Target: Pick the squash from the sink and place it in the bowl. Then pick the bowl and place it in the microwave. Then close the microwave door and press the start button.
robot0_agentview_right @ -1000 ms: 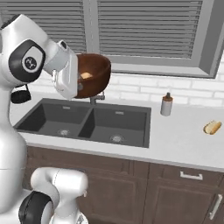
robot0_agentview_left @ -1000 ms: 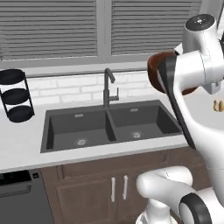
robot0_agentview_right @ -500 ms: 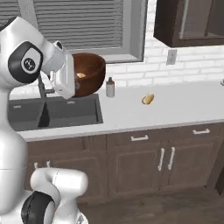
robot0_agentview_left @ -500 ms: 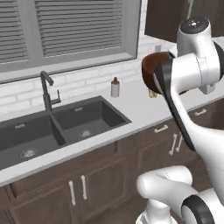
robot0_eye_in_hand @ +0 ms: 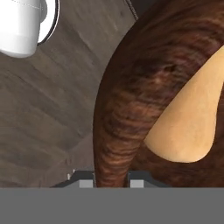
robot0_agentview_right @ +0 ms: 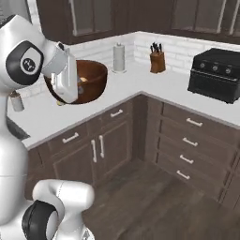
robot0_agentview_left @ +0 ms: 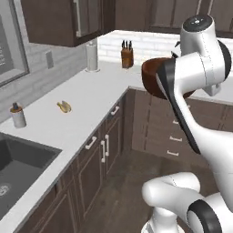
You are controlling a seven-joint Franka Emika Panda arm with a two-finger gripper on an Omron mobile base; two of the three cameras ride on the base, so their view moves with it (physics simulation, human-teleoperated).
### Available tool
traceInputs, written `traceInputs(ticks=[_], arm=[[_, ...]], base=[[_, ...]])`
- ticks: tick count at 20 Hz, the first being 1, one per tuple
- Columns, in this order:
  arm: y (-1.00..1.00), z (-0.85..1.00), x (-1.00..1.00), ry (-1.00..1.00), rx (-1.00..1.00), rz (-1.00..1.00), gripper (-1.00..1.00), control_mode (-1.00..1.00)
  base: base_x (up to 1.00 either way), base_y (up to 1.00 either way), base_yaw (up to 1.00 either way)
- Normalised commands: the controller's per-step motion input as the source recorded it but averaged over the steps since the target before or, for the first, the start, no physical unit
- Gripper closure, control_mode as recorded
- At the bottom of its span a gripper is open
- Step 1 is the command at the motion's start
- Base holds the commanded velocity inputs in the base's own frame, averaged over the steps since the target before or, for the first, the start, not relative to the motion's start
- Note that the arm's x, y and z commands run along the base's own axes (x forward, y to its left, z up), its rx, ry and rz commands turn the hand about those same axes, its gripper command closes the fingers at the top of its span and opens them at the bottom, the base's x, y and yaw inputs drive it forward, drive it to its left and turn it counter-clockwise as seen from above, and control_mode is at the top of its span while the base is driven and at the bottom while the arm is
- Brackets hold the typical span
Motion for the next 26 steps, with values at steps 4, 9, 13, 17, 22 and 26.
traceInputs(ticks=[4, 9, 13, 17, 22, 26], arm=[[0.0, 0.0, 0.0, 0.0, 0.0, 0.0, 1.0, 1.0], [0.0, 0.0, 0.0, 0.0, 0.0, 0.0, 1.0, 1.0], [0.0, 0.0, 0.0, 0.0, 0.0, 0.0, 1.0, 1.0], [0.0, 0.0, 0.0, 0.0, 0.0, 0.0, 1.0, 1.0], [0.0, 0.0, 0.0, 0.0, 0.0, 0.0, 1.0, 1.0], [0.0, 0.0, 0.0, 0.0, 0.0, 0.0, 1.0, 1.0]], base=[[0.0, 0.0, -1.0], [0.0, 0.0, -0.99], [0.0, 0.0, -0.98], [0.0, 0.0, -0.98], [0.0, 0.0, -0.97], [0.0, 0.0, -0.96]])
